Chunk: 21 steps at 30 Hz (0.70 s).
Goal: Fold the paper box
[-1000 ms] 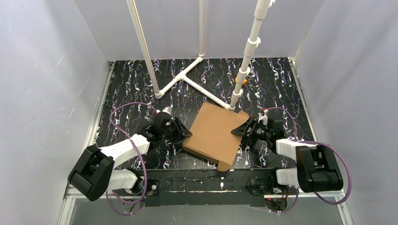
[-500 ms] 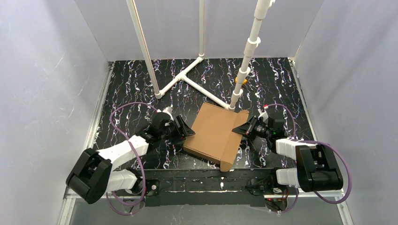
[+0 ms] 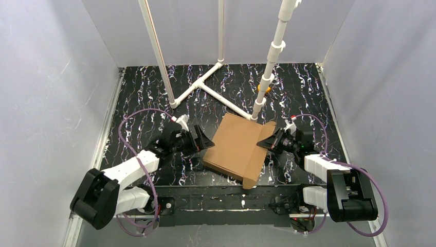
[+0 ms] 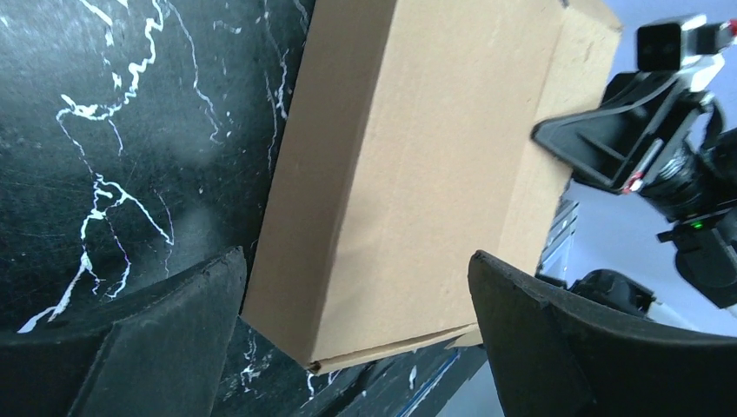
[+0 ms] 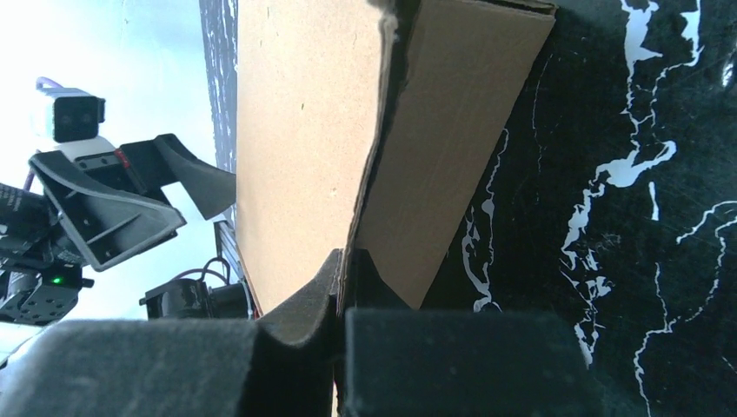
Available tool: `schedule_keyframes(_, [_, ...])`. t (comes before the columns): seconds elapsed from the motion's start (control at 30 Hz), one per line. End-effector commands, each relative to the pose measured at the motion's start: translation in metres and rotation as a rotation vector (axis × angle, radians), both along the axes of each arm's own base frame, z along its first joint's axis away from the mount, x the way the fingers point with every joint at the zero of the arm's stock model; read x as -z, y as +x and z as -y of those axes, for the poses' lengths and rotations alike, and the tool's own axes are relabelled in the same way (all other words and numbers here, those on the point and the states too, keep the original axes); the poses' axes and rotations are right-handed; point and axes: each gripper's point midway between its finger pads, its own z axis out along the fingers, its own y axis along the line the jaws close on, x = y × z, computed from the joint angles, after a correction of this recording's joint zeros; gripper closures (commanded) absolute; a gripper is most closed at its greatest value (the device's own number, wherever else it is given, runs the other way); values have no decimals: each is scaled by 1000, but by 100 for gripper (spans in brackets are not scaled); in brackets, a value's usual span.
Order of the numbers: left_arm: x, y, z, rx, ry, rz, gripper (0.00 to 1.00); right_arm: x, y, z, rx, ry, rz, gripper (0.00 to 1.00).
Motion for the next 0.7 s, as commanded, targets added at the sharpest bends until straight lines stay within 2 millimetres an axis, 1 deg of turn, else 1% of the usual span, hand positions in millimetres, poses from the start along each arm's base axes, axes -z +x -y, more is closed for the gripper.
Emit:
schedule_keyframes(0.0, [9,-6,9,98,-2,-17,2,12,2,8,6,-65,24,88])
schedule_keyframes(0.07, [17,-5,10,103,12,-41,3,11,2,7,3,-58,24,80])
schedule_keyframes(0.13, [24,-4,10,98,24,-66,10,8,2,5,-3,-50,28,70])
schedule_keyframes(0.17, [29,-4,10,96,31,-83,17,7,2,5,-7,-44,25,66])
schedule_keyframes(0.2, [33,-4,10,91,34,-103,22,6,2,4,-9,-41,24,59])
schedule_keyframes(0.23, [37,-5,10,87,38,-123,26,3,1,4,-14,-36,21,53])
schedule_keyframes(0.3, [44,-6,11,87,44,-151,28,1,-1,5,-14,-32,9,45])
schedule_keyframes(0.33, [46,-6,10,82,46,-158,30,0,-3,6,-11,-31,-5,43])
schedule_keyframes(0.43, [49,-6,8,73,55,-161,31,1,-12,11,-2,-38,-49,42])
schedule_keyframes(0.53, [49,-5,8,68,57,-158,31,2,-17,17,17,-58,-60,45])
schedule_keyframes(0.6, [50,-6,8,70,58,-162,30,0,-15,20,38,-59,-54,51])
schedule_keyframes(0.67, [49,-6,9,77,57,-159,29,1,-14,23,61,-59,-70,64])
